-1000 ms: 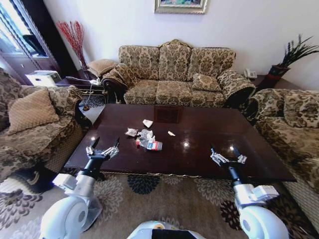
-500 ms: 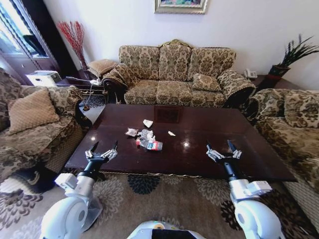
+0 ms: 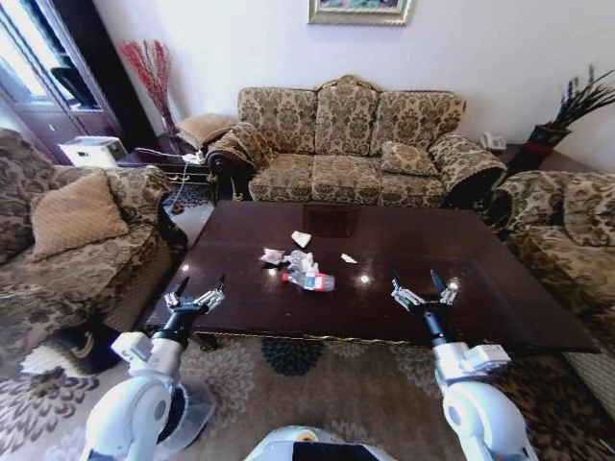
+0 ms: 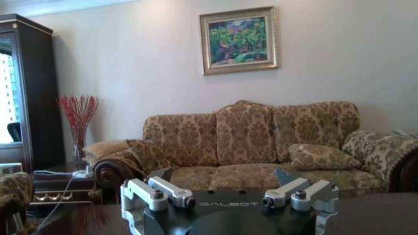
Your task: Move to the front of the table and place the trash on the table into the trash bin.
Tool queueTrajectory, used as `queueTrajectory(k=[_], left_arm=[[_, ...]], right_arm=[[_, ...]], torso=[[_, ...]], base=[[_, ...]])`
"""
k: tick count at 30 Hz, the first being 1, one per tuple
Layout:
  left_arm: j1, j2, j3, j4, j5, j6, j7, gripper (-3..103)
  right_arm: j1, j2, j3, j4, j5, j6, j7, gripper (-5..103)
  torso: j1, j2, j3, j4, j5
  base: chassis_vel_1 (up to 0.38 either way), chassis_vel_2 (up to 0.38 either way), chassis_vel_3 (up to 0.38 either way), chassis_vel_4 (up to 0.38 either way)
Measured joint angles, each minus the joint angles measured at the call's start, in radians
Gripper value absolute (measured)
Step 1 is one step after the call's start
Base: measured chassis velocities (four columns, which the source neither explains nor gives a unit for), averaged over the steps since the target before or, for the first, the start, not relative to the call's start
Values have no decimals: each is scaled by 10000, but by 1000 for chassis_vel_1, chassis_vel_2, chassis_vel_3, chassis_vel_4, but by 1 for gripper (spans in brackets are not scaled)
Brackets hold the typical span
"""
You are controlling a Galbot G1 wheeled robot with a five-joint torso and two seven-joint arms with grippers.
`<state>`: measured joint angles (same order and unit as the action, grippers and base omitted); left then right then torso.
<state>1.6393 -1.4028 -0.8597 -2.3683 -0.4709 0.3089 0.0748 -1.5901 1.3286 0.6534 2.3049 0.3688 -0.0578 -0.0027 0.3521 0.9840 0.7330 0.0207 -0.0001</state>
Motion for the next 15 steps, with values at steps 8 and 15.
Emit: queueTrajectory(k=[8, 15], left_arm=[[50, 238, -152, 423, -11, -1, 0, 100], [143, 288, -162, 554, 9, -5, 26, 100]], right_arm=[[189, 15, -174, -27, -147, -68, -49, 100], [-9, 162, -268, -4, -298, 145, -78, 100]], torso=[[-1, 0, 0, 1, -1], [3, -1, 2, -3, 6]], base=[[93, 91, -78, -87], [-38, -89, -12, 57]])
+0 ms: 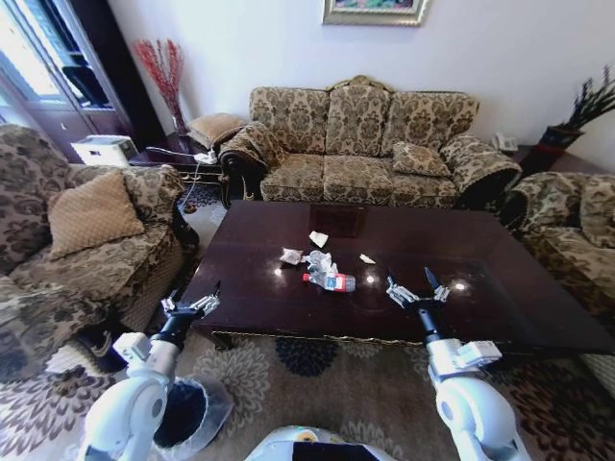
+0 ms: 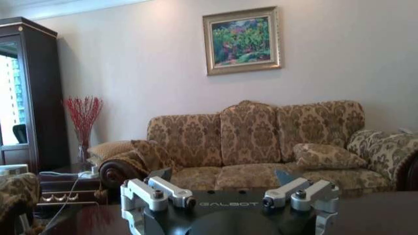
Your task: Move to the front of the table and place the trash on the table into the trash bin.
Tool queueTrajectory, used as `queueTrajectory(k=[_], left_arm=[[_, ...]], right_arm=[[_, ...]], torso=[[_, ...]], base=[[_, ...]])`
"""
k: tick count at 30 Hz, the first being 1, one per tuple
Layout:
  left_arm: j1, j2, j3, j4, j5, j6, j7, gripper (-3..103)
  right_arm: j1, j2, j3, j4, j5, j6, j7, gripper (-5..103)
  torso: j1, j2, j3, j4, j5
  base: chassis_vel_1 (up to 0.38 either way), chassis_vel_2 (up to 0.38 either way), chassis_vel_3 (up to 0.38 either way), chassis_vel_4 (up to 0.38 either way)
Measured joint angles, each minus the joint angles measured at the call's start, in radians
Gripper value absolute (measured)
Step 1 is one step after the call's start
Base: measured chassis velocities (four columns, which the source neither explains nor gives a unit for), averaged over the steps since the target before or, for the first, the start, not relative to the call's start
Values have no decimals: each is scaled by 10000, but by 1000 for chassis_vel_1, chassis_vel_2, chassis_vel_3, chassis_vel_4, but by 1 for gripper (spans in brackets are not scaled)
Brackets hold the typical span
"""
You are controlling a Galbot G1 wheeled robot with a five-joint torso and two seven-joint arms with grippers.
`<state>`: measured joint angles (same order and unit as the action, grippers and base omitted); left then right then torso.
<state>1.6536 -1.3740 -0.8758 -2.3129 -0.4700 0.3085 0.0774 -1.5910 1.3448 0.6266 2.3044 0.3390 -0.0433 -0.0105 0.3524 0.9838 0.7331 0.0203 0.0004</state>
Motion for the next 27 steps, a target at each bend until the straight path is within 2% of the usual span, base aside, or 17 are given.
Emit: queueTrajectory(k=[8, 15, 23, 27], left_arm=[[52, 87, -93, 203, -12, -5, 19, 100], [93, 231, -138, 684, -23, -2, 40, 100], [137, 535, -79, 1604, 41, 15, 241, 100], [177, 956, 17, 2631, -6, -11, 546, 100]], right_arm=[[-45, -38, 56, 2, 18, 105, -35, 100], [-11, -54, 33, -127, 25, 181, -43, 100], [38, -47, -58, -337, -95, 622, -41, 100], [17, -62, -49, -382, -366, 663, -191, 100]], torso=[[-1, 1, 0, 4, -5], [-6, 1, -2, 2, -5], [-9, 2, -3, 3, -5], [-18, 13, -9, 4, -5]], base=[[119, -78, -108, 108], [224, -215, -243, 223], [291, -313, -282, 302], [152, -144, -171, 144]])
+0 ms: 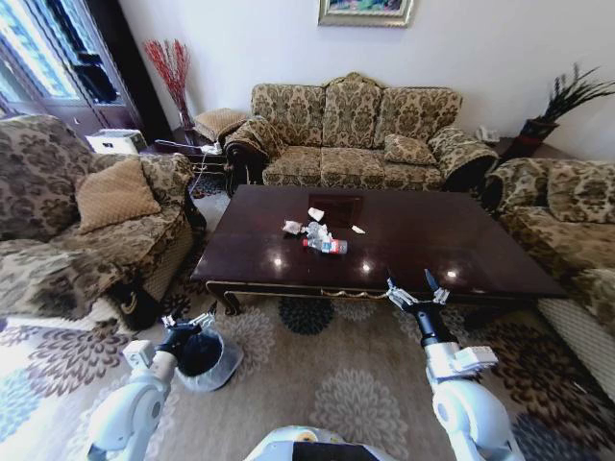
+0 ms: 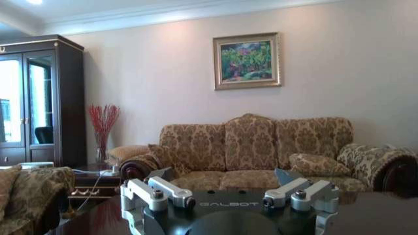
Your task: Move to the front of the table and place the trash on the table into the trash bin.
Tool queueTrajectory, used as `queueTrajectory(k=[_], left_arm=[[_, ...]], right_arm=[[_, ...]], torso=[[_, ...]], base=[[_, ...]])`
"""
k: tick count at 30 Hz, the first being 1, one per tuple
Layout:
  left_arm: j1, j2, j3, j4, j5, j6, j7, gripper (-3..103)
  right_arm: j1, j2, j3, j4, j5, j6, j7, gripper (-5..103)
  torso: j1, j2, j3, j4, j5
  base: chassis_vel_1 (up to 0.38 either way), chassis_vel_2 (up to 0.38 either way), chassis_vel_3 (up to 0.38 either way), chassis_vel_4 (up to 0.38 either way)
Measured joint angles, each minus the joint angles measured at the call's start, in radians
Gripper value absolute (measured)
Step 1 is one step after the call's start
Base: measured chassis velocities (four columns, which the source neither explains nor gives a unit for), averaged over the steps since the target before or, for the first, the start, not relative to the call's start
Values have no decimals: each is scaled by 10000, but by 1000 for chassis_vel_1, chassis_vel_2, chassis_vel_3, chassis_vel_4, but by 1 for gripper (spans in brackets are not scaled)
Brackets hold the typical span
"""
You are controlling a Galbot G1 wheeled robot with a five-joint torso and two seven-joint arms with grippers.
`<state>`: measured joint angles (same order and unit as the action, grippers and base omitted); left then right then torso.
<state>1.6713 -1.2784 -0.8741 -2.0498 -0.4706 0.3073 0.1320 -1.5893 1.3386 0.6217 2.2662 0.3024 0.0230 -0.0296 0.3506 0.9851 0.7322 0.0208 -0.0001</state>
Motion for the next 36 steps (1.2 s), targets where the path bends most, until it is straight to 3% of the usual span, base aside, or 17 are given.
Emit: queueTrajectory(k=[13, 15, 26, 28, 31, 36], left_arm=[[-418, 760, 833, 2941, 673, -227, 213, 100], [-495, 967, 1106, 3529, 668, -259, 200, 100], [-1420, 1643, 1762, 5005, 486, -266, 54, 100], [-2395, 1885, 2380, 6330, 441, -379, 90, 100], [-2962, 1911, 2834, 7155, 451, -489, 186, 100], [-4180, 1688, 3578, 9004, 895, -1202, 286, 98]], right_arm=[[124, 257, -143, -593, -90, 301, -177, 100], [-10, 285, -30, -706, -87, 368, -814, 100], [-87, 83, 55, -1015, 296, 1079, -1398, 100], [-320, -80, 219, -1048, 187, 1077, -1476, 100], [-574, -287, 332, -883, 421, 981, -1492, 100], [-971, -648, 615, -624, 912, 952, -1355, 100]], torso=[[24, -15, 12, -1, -2], [13, -14, 8, 0, -2], [13, -12, 7, 1, -6], [16, -13, 8, 1, -1], [17, -13, 9, -1, 9], [16, -13, 9, -4, -1]], base=[[18, 60, -33, -58], [87, 113, -125, -109], [211, 178, -186, -176], [94, 73, -66, -94], [-18, -15, 10, 13], [-60, -73, 26, 24]])
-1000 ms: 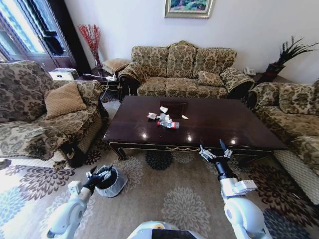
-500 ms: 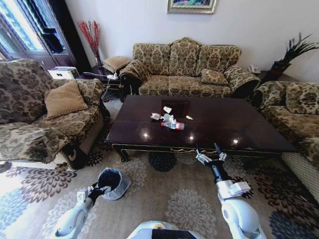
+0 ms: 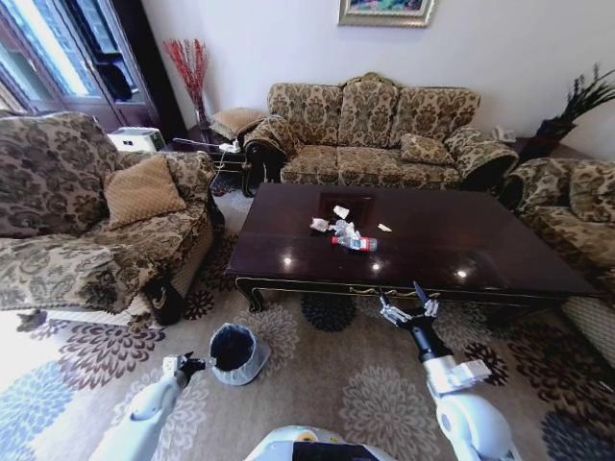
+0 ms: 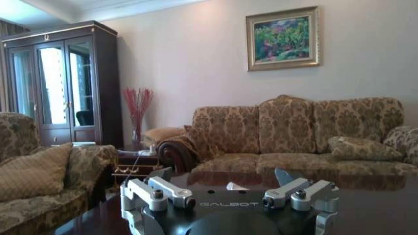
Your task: Move to the front of the table and place the trash on the table into the trash bin.
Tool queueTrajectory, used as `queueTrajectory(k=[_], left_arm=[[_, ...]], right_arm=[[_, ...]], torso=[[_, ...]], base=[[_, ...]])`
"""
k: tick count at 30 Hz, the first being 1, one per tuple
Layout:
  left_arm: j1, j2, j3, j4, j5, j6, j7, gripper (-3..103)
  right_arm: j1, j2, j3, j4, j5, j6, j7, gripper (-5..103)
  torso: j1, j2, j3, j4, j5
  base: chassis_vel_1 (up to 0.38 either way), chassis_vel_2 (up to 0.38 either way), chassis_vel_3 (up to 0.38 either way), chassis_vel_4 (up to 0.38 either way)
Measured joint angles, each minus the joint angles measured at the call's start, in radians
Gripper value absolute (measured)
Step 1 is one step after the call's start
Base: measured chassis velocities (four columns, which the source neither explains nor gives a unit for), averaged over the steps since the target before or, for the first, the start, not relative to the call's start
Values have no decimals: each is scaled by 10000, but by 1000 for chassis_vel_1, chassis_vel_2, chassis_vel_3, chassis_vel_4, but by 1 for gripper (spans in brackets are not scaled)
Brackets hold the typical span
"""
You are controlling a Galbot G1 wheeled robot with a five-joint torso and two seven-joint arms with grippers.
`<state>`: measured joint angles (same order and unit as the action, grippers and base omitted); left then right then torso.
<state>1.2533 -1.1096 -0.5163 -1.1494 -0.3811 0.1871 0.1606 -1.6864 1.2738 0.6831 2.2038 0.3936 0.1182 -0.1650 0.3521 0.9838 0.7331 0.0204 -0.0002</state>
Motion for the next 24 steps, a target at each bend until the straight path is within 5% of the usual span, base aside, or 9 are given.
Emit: queueTrajectory(k=[6, 13, 24], left_arm=[[-1786, -350, 568, 2443, 993, -1180, 55, 98], [-3002, -467, 865, 3909, 1599, -1888, 7, 98], [-3949, -663, 828, 5803, 2323, -2143, 46, 98]], right_arm=[[-489, -168, 215, 406, 232, 17, 106, 100], [-760, -47, 288, 330, 57, 175, 135, 100], [-648, -76, 354, 104, 61, 231, 218, 100]], torso=[[0, 0, 0, 3, -1], [-1, 1, 0, 0, 4], [-1, 1, 0, 5, 2]], base=[[0, 0, 0, 0], [0, 0, 0, 0], [0, 0, 0, 0]])
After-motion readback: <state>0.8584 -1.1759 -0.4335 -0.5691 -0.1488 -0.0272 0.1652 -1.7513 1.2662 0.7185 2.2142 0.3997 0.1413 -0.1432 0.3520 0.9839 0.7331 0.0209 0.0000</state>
